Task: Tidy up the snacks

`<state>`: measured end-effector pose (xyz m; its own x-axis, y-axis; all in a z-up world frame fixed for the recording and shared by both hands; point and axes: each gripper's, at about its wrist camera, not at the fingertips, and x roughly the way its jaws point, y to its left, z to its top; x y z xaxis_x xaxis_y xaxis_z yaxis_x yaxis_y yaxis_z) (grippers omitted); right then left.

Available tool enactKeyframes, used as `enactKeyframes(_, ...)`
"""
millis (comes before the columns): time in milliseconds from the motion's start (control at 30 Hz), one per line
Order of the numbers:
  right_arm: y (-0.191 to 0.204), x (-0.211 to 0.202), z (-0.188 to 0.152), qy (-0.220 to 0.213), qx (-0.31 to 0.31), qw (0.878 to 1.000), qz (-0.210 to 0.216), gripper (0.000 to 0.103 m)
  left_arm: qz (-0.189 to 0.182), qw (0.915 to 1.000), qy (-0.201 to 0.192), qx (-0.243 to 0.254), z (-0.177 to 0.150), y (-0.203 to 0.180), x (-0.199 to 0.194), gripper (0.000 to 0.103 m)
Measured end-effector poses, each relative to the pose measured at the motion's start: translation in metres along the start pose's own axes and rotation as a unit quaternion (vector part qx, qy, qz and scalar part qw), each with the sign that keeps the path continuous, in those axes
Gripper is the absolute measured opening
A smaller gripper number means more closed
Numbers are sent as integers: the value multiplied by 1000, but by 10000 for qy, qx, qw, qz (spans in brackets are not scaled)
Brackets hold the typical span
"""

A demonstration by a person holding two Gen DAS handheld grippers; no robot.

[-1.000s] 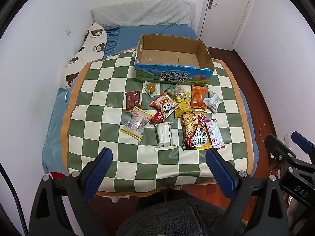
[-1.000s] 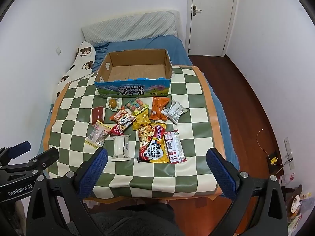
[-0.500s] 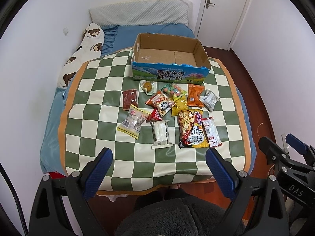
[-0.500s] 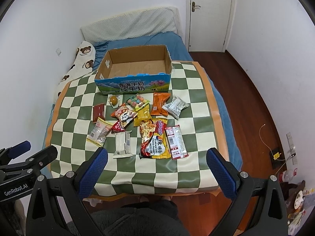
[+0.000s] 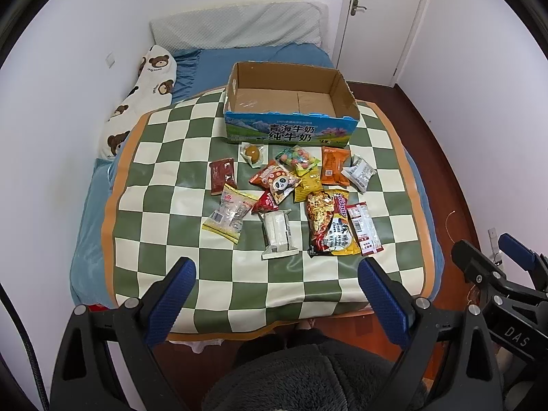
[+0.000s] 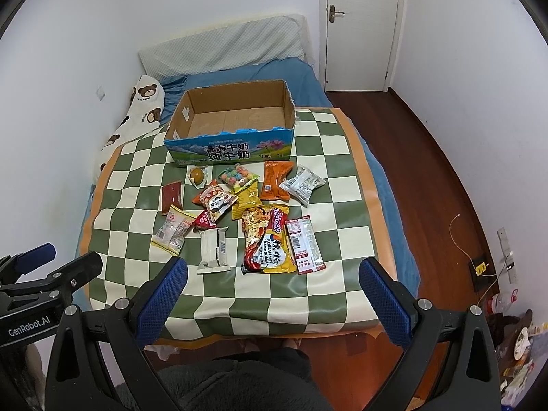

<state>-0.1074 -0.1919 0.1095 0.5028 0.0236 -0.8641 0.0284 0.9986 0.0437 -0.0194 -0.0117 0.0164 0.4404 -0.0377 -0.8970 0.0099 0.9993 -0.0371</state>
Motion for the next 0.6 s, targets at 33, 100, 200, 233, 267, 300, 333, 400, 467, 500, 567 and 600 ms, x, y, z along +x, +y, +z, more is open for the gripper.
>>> enactKeyframes(33, -1, -1, 0, -24, 3, 10000, -7, 102, -3, 10000, -12, 5, -1, -1, -1, 97)
enactKeyframes(100, -4, -6, -3, -72, 16, 10000, -20, 102, -5, 10000, -18, -1, -1, -1, -1, 97)
enactKeyframes(200, -6, -9, -4, -94, 23, 10000, -18, 102, 1, 10000, -21, 1, 0, -3, -1, 97)
enactKeyframes(233, -6, -10, -4, -96, 23, 10000, -16, 102, -3, 10000, -37, -1, 0, -3, -2, 97)
enactKeyframes(267, -6, -10, -4, -95, 21, 10000, -12, 102, -12, 10000, -46, -4, -1, -4, -3, 97)
enactKeyframes(300, -6, -10, -4, -99, 12, 9999, -13, 102, -20, 10000, -52, -8, -2, -5, -4, 97)
enactKeyframes(333, -6, -10, -4, -91, 16, 10000, -17, 102, -25, 10000, -54, -10, -2, -5, -4, 97)
enactKeyframes(400, -7, -11, -4, -99, 19, 9999, -13, 102, -41, 10000, -51, -16, -3, -6, -5, 97)
enactKeyframes(467, -6, -10, -6, -104, 29, 9999, -24, 102, -35, 10000, -63, 8, -4, -8, -7, 97)
enactKeyframes(500, -6, -11, -6, -103, 32, 9999, -12, 102, -29, 10000, -79, 13, -4, -9, -9, 97)
enactKeyframes(567, -5, -11, -6, -116, 24, 9999, -12, 102, -21, 9999, -112, 9, -5, -7, -12, 97)
enactKeyframes(600, -6, -12, -7, -123, 17, 9999, -15, 102, -15, 9999, -120, -1, -6, -7, -12, 97)
